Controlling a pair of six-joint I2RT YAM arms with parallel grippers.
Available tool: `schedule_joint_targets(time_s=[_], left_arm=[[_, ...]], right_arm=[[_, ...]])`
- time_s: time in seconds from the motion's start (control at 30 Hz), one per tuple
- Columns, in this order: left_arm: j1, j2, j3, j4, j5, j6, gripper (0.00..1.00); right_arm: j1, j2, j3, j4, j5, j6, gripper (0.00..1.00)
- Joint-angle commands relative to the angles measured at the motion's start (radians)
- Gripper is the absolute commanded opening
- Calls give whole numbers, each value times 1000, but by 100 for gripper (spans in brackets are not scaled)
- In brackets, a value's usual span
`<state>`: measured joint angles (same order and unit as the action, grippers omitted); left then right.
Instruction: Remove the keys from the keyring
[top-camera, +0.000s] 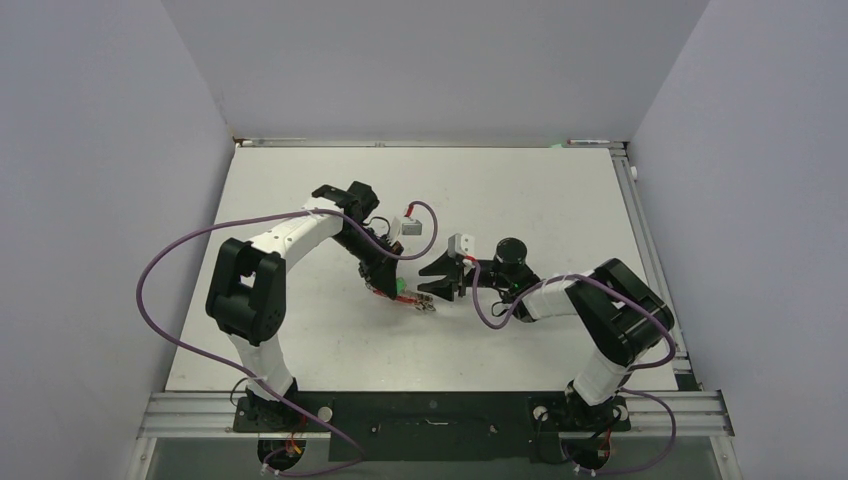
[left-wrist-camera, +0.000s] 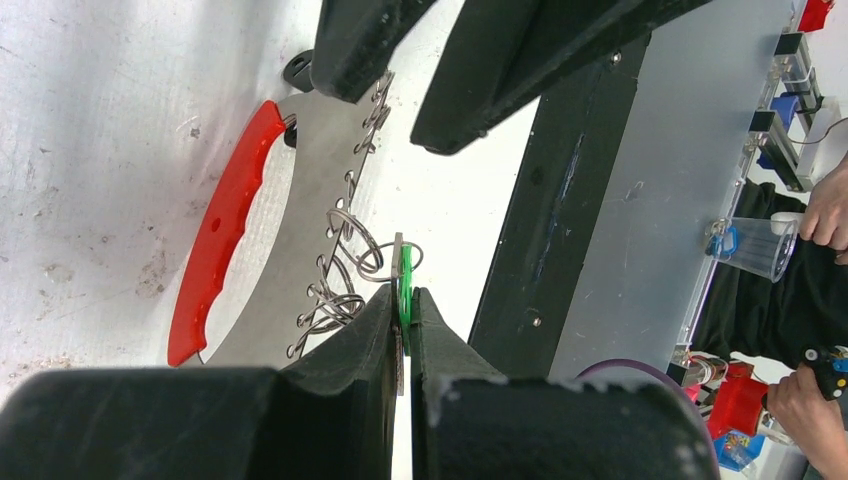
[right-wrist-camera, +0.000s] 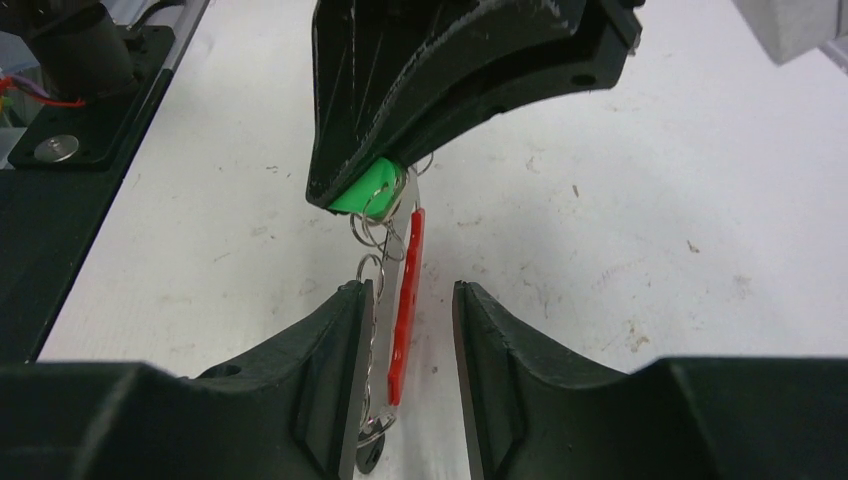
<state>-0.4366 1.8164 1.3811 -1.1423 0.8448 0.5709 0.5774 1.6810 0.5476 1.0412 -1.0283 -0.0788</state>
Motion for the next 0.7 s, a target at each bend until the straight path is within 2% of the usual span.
schedule_joint_targets(time_s=[0.0,0.67], left_arm=[[4,-13,49,-35,68,54,0],[-9,-43,44,-53,92,110,0]], right_arm=[[11,2,4,204,-41,34,36],[59,138,31,384,-62,139,32]])
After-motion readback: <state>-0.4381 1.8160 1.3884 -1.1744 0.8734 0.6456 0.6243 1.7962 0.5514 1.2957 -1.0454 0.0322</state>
